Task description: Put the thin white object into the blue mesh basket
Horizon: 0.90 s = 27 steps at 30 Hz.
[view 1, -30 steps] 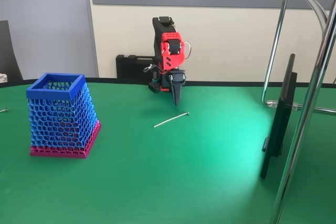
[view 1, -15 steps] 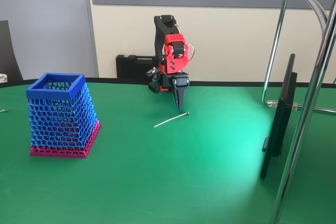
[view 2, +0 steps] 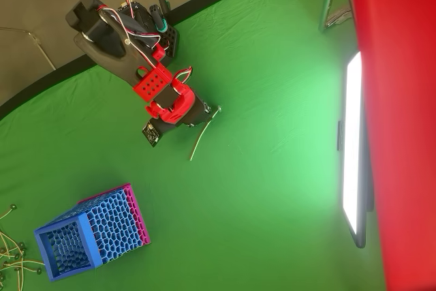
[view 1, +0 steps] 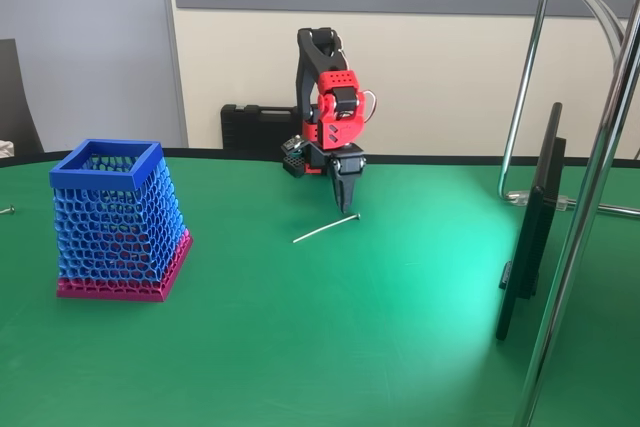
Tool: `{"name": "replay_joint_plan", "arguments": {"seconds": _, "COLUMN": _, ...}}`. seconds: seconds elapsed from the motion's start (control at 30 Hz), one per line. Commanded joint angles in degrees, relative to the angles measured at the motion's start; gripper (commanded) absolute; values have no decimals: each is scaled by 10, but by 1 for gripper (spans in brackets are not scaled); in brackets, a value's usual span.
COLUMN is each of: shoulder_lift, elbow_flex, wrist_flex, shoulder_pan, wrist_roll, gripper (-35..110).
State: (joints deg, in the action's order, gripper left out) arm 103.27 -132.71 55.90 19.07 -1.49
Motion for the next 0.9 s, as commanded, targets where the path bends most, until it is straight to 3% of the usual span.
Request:
{"name": "replay_joint_plan", "arguments": {"seconds": 0.0, "shoulder_lift": -10, "elbow_flex": 28, "wrist_flex": 8, "shoulder_pan": 6, "wrist_roll": 2, "gripper": 17}}
{"name": "replay_joint_plan", "arguments": {"seconds": 0.87, "shoulder_lift": -129, "elbow_flex": 124, "wrist_flex": 32, "shoulder_pan": 13, "wrist_roll": 18, "gripper": 17}}
